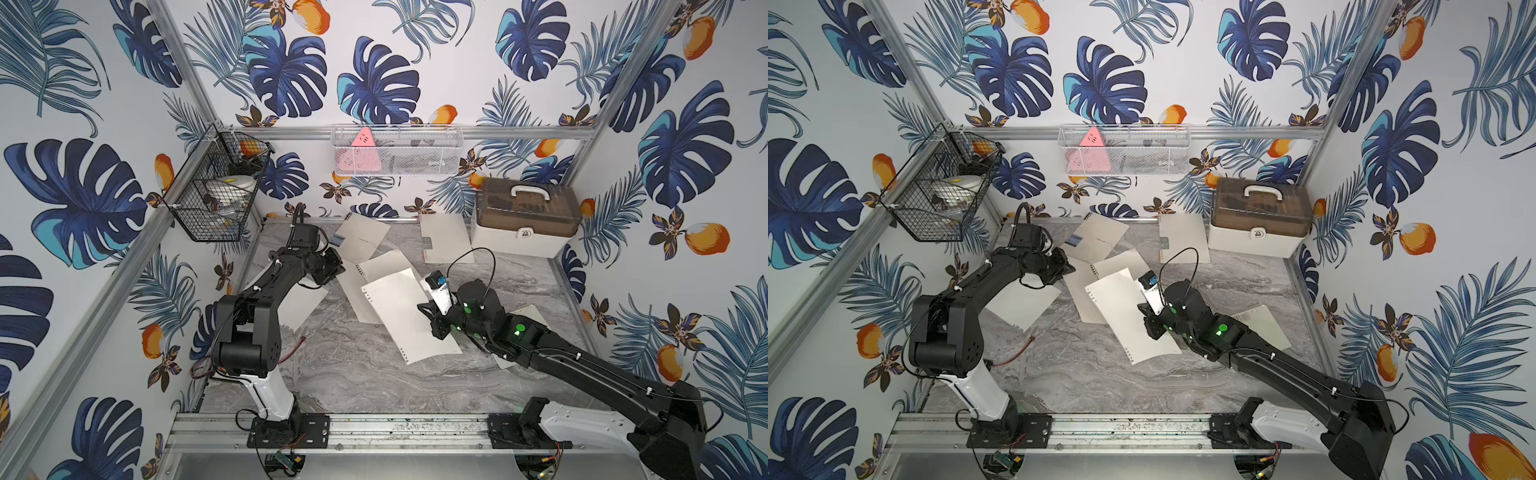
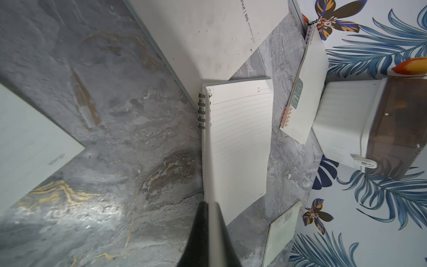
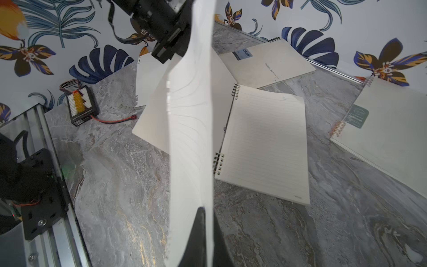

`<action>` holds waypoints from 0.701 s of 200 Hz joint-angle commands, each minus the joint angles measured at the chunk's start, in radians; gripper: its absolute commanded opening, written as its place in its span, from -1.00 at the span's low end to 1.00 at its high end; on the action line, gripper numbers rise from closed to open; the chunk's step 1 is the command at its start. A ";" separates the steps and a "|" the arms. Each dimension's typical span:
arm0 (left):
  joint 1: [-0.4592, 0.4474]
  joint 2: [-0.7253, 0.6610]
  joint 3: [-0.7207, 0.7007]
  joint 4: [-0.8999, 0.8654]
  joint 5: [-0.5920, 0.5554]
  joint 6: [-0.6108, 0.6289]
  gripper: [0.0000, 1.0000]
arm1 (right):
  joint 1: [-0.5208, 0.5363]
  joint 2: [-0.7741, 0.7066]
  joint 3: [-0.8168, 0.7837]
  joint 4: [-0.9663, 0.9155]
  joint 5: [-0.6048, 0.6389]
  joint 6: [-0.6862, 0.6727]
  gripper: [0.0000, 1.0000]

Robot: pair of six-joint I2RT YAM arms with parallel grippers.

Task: Tear off pages from different notebooks
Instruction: Close the notebook at the center of the board.

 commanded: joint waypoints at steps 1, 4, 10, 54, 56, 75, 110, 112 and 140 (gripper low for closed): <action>0.003 -0.001 0.060 -0.170 -0.134 0.101 -1.00 | -0.053 0.008 0.016 0.013 -0.004 0.071 -1.00; 0.003 0.001 0.071 -0.185 -0.148 0.105 -1.00 | -0.062 0.009 0.018 0.014 -0.005 0.073 -1.00; 0.003 0.007 0.094 -0.215 -0.171 0.117 -1.00 | -0.076 0.012 0.019 0.016 -0.007 0.077 -1.00; -0.068 0.072 0.283 -0.352 -0.318 0.114 -0.97 | -0.164 0.036 0.014 0.052 -0.080 0.107 -1.00; -0.075 0.078 0.291 -0.355 -0.322 0.112 -0.96 | -0.167 0.038 0.014 0.053 -0.083 0.108 -1.00; -0.154 0.128 0.350 -0.360 -0.334 0.091 -0.91 | -0.186 0.040 0.011 0.051 -0.109 0.117 -1.00; -0.264 0.239 0.438 -0.363 -0.333 0.046 0.10 | -0.212 0.004 -0.002 0.043 -0.135 0.120 -1.00; -0.268 0.244 0.440 -0.359 -0.328 0.042 0.18 | -0.212 0.001 -0.002 0.041 -0.135 0.120 -1.00; -0.299 0.281 0.450 -0.247 -0.252 -0.017 0.97 | -0.222 -0.053 -0.007 0.016 -0.114 0.123 -1.00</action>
